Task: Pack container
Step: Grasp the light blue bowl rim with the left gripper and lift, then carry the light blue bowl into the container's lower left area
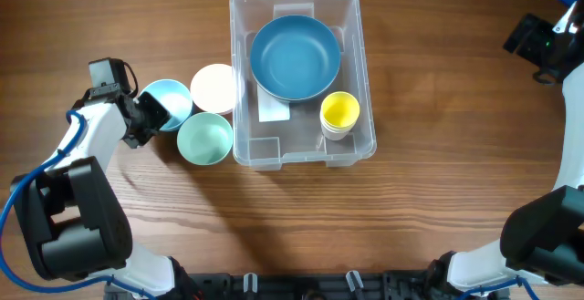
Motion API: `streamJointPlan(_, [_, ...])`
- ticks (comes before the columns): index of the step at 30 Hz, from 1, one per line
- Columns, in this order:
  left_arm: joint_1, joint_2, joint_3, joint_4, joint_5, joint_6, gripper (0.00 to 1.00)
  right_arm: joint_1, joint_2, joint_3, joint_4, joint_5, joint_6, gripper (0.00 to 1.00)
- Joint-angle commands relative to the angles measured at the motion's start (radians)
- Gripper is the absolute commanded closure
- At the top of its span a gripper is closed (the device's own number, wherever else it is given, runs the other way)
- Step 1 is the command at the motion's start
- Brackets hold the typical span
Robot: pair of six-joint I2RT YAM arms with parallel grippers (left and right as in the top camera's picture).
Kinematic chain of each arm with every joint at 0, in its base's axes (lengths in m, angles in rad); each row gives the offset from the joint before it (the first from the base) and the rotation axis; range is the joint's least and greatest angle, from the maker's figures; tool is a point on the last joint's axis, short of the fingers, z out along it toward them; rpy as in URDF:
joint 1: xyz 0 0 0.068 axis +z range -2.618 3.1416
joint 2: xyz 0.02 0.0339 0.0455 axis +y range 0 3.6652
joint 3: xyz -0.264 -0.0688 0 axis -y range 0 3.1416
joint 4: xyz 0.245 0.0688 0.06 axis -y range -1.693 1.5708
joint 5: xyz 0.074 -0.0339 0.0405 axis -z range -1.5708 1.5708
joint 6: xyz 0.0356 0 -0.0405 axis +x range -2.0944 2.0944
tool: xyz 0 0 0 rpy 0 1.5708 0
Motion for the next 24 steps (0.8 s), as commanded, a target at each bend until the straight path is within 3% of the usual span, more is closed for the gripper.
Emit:
streamJointPlan(1, [0.01, 0.01, -0.01, 0.009, 0.015, 0.0, 0.75, 0.002, -0.016, 0.004, 0.002, -0.012, 0.014, 0.0])
streamJointPlan(4, [0.024, 0.008, -0.005, 0.006, 0.015, 0.0, 0.9, 0.002, -0.016, 0.004, 0.002, -0.013, 0.014, 0.0])
streamJointPlan(7, [0.049, 0.003, 0.026, -0.028, 0.015, 0.0, 0.96, 0.002, -0.016, 0.004, 0.002, -0.012, 0.014, 0.0])
streamJointPlan(17, [0.114, -0.138, 0.188, -0.215, 0.0, -0.005, 0.96, 0.002, -0.016, 0.004, 0.002, -0.013, 0.014, 0.0])
streamJointPlan(24, [-0.042, -0.342, 0.248, -0.291, 0.063, -0.028, 0.96, 0.002, -0.016, 0.004, 0.002, -0.012, 0.014, 0.0])
